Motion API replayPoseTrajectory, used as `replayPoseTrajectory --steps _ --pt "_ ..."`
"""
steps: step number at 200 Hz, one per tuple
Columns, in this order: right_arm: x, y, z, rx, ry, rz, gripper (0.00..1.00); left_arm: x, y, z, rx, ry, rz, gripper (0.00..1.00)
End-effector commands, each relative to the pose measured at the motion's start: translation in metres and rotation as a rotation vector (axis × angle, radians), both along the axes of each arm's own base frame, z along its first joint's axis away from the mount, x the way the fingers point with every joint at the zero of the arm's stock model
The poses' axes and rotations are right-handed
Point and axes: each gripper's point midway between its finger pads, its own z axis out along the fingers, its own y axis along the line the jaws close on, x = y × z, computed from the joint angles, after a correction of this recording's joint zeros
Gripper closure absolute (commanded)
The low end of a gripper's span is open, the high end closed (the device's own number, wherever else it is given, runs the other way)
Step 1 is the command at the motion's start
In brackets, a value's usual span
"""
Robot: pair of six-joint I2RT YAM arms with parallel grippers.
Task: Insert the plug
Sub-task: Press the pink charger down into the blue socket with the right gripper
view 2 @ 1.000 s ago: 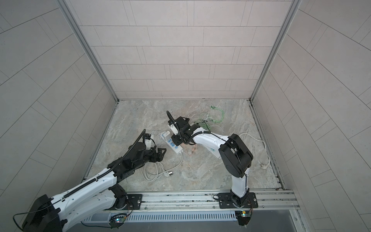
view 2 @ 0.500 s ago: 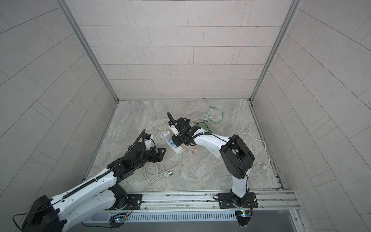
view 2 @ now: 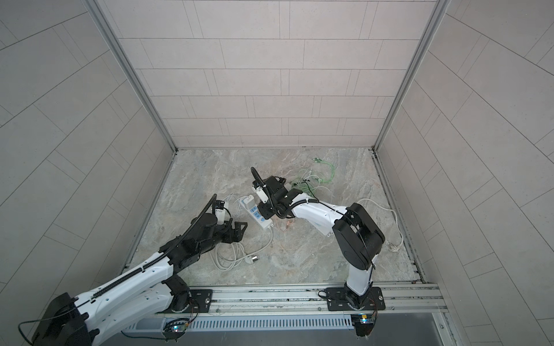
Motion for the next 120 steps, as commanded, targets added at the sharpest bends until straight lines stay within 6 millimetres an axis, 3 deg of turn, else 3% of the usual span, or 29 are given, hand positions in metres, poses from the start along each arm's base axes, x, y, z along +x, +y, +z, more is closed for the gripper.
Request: replayPoseTrajectory --steps 1,120 --pt "0.009 0.011 0.015 0.025 -0.05 0.016 1.0 0.0 0.004 -0.003 0.02 -0.009 0.005 0.05" --pt "0.014 0.019 -0.002 0.027 -0.019 0.019 1.0 -0.001 0.006 -0.001 0.024 -0.013 0.005 0.05"
